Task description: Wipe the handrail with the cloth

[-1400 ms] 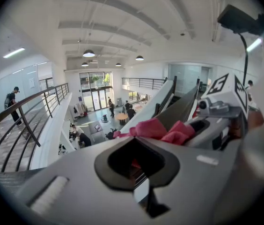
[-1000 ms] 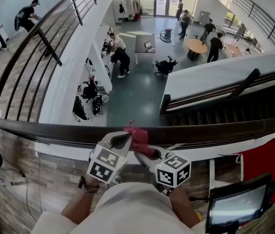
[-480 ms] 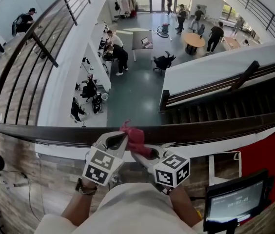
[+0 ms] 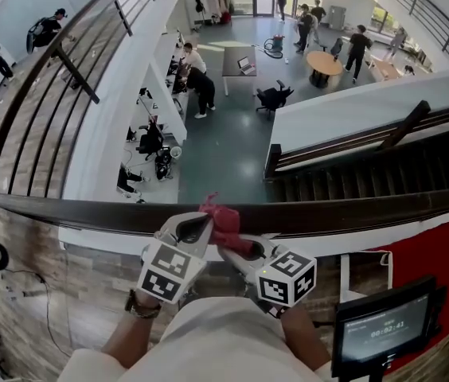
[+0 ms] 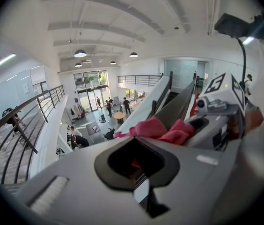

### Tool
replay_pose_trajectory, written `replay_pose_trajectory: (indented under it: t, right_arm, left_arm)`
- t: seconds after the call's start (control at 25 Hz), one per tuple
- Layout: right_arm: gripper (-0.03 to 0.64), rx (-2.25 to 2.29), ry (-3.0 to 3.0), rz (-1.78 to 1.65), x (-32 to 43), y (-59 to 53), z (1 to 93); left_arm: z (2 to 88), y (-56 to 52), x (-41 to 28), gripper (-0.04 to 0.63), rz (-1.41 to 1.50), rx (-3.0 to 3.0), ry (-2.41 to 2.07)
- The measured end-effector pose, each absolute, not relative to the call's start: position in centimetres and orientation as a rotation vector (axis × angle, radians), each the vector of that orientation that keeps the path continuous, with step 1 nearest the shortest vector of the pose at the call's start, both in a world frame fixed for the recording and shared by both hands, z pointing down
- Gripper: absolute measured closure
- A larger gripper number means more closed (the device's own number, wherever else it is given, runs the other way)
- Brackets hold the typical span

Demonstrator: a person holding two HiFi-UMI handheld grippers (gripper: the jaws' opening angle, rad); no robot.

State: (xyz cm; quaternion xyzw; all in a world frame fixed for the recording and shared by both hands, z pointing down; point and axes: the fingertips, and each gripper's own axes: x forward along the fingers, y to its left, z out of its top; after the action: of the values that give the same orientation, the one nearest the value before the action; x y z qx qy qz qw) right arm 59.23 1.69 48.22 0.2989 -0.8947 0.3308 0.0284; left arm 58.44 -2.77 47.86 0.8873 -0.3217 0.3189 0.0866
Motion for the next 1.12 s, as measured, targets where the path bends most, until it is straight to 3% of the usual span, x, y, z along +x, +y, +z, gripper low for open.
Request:
replay_pose_trajectory:
  t: [1.12]
  right_arm:
    - [0.554,0.982,-2.752,1.003,67.3,2.2,48.9]
  left_arm:
    - [49.0,-1.9,66.8,0.594,1.014,2.717,-0.899]
